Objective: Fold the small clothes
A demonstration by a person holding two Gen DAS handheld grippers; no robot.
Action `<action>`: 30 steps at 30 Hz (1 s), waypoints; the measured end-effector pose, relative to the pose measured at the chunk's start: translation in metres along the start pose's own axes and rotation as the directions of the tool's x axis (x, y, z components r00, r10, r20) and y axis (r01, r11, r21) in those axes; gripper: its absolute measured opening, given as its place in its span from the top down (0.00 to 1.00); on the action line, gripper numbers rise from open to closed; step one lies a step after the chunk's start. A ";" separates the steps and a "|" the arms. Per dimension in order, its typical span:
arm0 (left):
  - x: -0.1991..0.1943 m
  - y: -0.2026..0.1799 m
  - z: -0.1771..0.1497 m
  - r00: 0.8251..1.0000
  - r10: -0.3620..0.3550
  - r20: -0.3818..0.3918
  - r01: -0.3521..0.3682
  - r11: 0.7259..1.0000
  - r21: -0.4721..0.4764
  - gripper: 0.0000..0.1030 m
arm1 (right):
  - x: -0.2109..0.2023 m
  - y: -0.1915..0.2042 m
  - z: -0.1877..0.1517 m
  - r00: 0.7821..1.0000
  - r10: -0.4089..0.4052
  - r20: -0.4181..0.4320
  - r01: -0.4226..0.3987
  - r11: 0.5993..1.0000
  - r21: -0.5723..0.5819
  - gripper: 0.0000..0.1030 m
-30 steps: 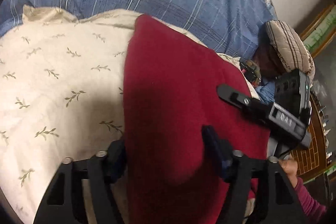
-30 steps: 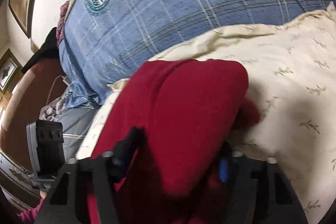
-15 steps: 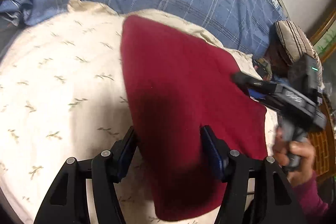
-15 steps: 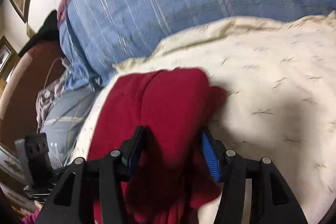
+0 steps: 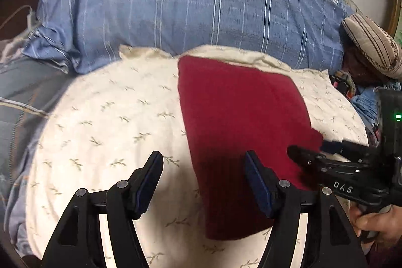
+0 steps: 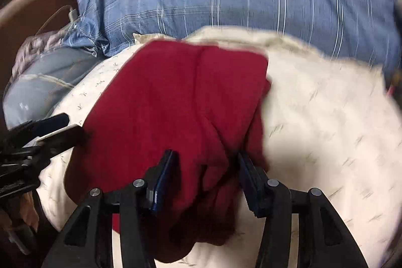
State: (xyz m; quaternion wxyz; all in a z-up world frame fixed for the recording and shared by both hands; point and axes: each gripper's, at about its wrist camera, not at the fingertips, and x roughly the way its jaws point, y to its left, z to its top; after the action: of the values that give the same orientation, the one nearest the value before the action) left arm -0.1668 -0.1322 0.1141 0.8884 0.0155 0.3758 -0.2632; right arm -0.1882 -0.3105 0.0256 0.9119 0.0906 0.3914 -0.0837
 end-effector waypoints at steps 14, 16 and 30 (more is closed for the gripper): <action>-0.061 -0.021 -0.018 0.991 0.092 0.099 -0.090 0.996 -0.027 0.36 | -0.097 0.043 -0.014 0.957 -0.097 0.272 0.127 0.987 -0.096 0.11; -0.067 -0.024 -0.019 0.988 0.101 0.115 -0.100 0.995 -0.017 0.36 | -0.103 0.045 -0.016 0.951 -0.103 0.293 0.136 0.986 -0.094 0.10; -0.090 -0.024 -0.025 0.984 0.101 0.147 -0.098 0.995 -0.024 0.36 | -0.104 0.037 -0.021 0.958 -0.094 0.269 0.108 0.993 -0.038 0.08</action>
State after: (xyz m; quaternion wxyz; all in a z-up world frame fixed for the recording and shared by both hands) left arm -0.2475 -0.1061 0.1611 0.9260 0.0073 0.3097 -0.2157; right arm -0.2653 -0.2610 0.0912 0.9529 0.0346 0.2710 -0.1315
